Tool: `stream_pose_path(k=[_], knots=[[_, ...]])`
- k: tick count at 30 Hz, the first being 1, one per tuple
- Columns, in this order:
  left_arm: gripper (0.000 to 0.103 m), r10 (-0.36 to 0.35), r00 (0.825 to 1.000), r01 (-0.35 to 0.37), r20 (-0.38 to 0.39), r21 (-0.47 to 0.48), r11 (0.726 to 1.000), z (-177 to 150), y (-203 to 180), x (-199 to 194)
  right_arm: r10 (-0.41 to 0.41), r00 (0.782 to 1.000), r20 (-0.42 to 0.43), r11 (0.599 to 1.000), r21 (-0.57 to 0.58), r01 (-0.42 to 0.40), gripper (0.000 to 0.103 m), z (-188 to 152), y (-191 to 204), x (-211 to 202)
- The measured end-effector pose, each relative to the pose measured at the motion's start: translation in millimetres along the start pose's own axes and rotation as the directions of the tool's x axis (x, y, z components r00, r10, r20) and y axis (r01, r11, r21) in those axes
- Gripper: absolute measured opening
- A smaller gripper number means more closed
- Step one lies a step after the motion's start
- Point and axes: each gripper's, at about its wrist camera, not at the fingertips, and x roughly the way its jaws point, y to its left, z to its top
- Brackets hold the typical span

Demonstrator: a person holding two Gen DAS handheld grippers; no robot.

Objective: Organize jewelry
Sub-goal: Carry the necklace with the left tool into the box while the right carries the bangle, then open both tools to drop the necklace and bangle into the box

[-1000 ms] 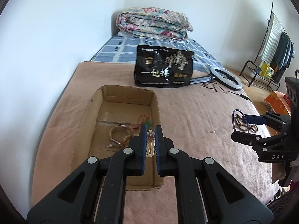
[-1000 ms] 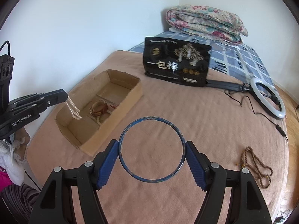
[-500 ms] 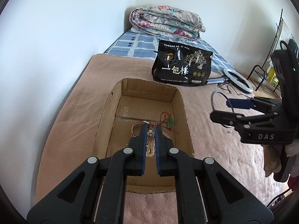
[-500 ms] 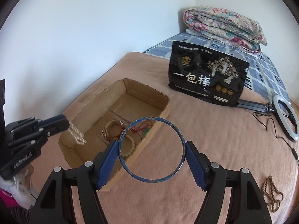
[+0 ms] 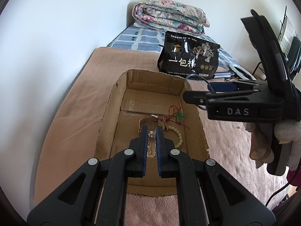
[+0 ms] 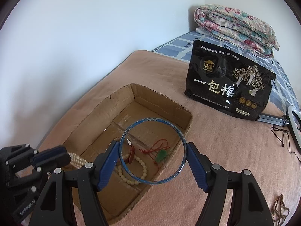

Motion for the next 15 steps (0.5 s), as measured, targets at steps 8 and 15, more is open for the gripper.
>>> stream_pose_path(k=[8, 15], knots=[[0.006, 0.005, 1.000, -0.005, -0.006, 0.009, 1.000, -2.3, -0.6, 5.0, 0.005, 1.000, -0.015, 1.000, 0.004, -0.005, 0.074, 7.9, 2.3, 20.7], [0.006, 0.009, 1.000, -0.009, -0.009, 0.010, 1.000, -3.5, 0.0, 5.4, 0.011, 1.000, -0.019, 1.000, 0.012, -0.011, 0.074, 9.8, 3.9, 29.6]])
